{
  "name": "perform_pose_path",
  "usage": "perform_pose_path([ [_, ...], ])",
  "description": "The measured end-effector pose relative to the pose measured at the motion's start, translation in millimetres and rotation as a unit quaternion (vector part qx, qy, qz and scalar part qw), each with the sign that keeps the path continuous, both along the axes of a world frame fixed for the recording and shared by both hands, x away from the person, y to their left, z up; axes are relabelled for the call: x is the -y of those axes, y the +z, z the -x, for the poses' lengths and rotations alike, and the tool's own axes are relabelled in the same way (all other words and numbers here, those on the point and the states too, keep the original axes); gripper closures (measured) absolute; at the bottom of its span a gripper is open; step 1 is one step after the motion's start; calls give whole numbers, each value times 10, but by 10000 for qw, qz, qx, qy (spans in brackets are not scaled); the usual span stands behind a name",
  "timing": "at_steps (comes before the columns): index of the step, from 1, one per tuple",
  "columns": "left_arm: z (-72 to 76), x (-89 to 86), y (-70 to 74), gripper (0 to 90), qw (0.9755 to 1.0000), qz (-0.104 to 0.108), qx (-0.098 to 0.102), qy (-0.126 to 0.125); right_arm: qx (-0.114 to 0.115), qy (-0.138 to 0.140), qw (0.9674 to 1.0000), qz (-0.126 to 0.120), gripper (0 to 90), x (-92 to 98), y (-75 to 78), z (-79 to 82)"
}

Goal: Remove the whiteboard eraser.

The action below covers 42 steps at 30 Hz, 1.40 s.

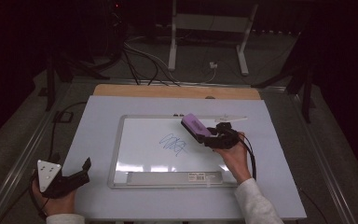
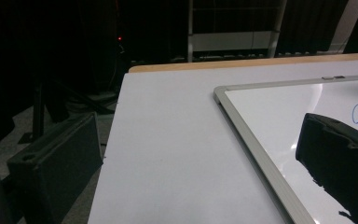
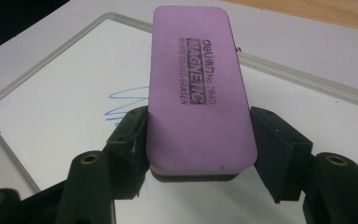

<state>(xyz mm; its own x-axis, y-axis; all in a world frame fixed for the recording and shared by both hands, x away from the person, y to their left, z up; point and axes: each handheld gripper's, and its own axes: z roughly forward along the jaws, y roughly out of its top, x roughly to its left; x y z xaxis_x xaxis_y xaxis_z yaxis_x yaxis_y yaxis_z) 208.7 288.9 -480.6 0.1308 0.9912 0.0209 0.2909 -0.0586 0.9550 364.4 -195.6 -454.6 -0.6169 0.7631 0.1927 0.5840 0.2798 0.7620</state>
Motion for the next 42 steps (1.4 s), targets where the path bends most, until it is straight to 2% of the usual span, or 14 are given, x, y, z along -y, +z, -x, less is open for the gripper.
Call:
perform_pose_path([
  [27, 14, -6, 11, 10, 10000, -5, 40, 14, 2, 455, 9989, 128, 410, -242, -8, 125],
  [42, 10, -28, 3, 9, 10000, 15, 41, 19, -96, 877, 9956, 315, 410, -450, -107, 210],
])
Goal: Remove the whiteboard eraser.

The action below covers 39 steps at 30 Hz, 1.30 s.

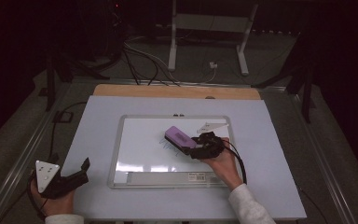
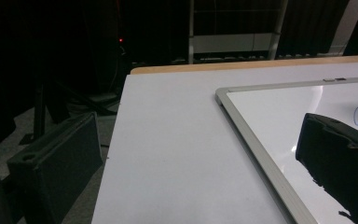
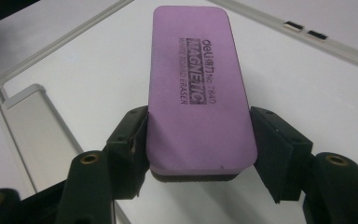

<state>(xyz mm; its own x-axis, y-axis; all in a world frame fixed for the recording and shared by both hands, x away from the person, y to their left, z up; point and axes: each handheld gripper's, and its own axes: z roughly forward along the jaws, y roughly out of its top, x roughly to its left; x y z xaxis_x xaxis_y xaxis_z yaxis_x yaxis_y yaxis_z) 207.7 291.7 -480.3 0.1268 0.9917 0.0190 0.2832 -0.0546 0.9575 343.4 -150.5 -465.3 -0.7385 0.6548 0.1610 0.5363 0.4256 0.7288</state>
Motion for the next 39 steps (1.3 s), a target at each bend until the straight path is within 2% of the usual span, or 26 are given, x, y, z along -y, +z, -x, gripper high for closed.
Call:
perform_pose_path([
  [14, -4, 13, -4, 9, 10000, -25, -18, 11, -131, 404, 9990, 155, 409, -125, -142, 93],
  [34, -7, 5, -9, 9, 10000, -27, -35, 21, -140, 681, 9959, 585, 406, -186, -322, 141],
  [36, -6, 10, -10, 10, 10000, -34, -33, 21, -178, 688, 9958, 580, 394, -184, -322, 134],
  [37, -6, 11, -7, 9, 10000, -37, -25, 19, -249, 708, 9953, 607, 354, -187, -321, 127],
  [38, -7, 11, -7, 9, 10000, -41, -24, 22, -104, 605, 9957, 687, 276, -200, -315, 125],
  [39, -7, 12, -8, 9, 10000, -35, -31, 21, -104, 605, 9957, 687, 276, -200, -315, 125],
])
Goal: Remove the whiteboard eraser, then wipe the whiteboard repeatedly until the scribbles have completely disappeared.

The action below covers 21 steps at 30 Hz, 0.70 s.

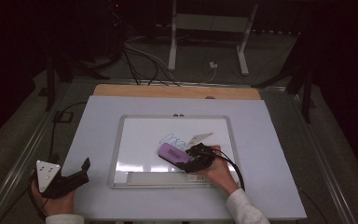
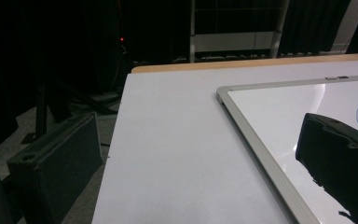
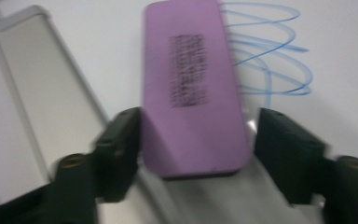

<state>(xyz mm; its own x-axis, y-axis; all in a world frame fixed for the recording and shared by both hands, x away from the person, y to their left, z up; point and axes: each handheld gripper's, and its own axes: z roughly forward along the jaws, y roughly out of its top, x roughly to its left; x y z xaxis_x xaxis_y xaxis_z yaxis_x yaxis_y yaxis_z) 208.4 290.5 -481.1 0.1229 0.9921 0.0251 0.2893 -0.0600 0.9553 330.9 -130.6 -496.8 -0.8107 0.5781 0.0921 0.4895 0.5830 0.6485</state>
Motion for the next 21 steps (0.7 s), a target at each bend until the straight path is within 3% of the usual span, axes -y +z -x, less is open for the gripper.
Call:
perform_pose_path([
  [4, -11, 4, -6, 9, 10000, -11, -7, -8, 42, -167, 9996, -241, 191, -58, 45, -40],
  [12, -11, -8, -5, 9, 10000, 12, 2, 6, -76, -138, 9997, -210, 194, -188, -11, -113],
  [21, -15, -4, -11, 9, 10000, 4, -11, -1, -68, -141, 9999, -66, 392, -222, -40, -121],
])
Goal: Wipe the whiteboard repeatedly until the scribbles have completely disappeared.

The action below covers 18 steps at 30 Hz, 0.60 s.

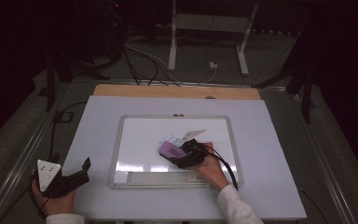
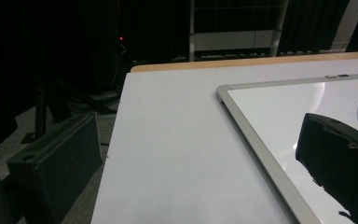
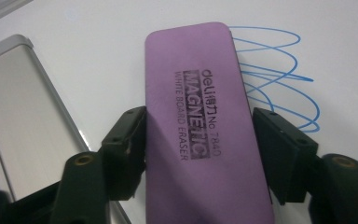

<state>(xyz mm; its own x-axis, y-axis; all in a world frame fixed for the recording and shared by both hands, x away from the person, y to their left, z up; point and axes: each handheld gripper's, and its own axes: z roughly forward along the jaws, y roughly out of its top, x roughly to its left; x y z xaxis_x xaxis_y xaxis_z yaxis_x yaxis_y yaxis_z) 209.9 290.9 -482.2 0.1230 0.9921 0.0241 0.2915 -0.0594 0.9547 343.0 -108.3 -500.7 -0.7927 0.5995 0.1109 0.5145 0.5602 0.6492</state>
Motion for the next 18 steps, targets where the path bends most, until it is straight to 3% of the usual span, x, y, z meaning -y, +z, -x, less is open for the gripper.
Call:
perform_pose_path([
  [10, 4, 4, 5, 9, 10000, -5, 15, 8, -18, -83, 9999, 109, 406, 10, 17, -4],
  [18, 7, -3, 5, 10, 10000, 4, 16, 14, -64, -664, 9975, 218, 408, 161, 34, -85],
])
